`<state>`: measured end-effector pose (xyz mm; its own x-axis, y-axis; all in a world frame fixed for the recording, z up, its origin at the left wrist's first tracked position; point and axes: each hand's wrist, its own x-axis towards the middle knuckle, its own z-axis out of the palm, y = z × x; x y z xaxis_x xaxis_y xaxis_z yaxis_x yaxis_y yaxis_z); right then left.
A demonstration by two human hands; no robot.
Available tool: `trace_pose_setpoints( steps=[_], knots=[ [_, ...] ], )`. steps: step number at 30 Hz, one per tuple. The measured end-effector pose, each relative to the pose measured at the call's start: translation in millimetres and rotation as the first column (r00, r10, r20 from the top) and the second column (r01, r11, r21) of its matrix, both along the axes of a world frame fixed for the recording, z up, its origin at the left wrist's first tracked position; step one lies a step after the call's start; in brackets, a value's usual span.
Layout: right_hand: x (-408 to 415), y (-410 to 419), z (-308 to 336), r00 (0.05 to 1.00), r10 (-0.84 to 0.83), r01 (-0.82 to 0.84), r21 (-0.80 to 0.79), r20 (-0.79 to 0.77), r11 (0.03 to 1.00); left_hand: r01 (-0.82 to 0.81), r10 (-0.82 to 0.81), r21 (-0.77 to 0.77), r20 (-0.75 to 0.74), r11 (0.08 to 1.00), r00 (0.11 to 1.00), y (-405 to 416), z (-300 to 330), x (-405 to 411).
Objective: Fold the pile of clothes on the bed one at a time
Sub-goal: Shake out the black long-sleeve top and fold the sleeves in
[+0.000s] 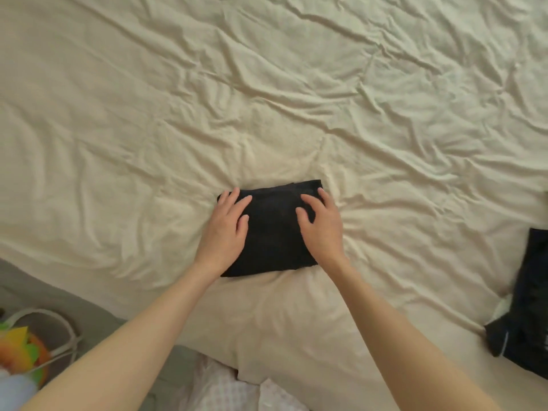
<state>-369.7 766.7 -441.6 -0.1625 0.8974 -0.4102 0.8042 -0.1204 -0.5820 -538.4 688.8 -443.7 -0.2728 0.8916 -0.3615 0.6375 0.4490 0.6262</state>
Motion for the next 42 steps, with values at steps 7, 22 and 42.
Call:
trace_pose_setpoints(
  steps=[7, 22, 42],
  knots=[
    [31, 37, 3, 0.899, -0.437, 0.354, -0.616, 0.018, 0.704, -0.494, 0.718, -0.524, 0.444, 0.694, 0.536, -6, 5, -19],
    [34, 24, 14, 0.849, -0.48, 0.191, -0.72, -0.22, 0.668, -0.409, 0.672, -0.536, 0.532, 0.738, 0.516, -11, 26, -20],
    [125, -77, 278, 0.647, -0.462, 0.177, -0.47, -0.606, 0.865, -0.357, 0.363, -0.137, 0.606, 0.924, 0.708, -57, 275, 46]
  ],
)
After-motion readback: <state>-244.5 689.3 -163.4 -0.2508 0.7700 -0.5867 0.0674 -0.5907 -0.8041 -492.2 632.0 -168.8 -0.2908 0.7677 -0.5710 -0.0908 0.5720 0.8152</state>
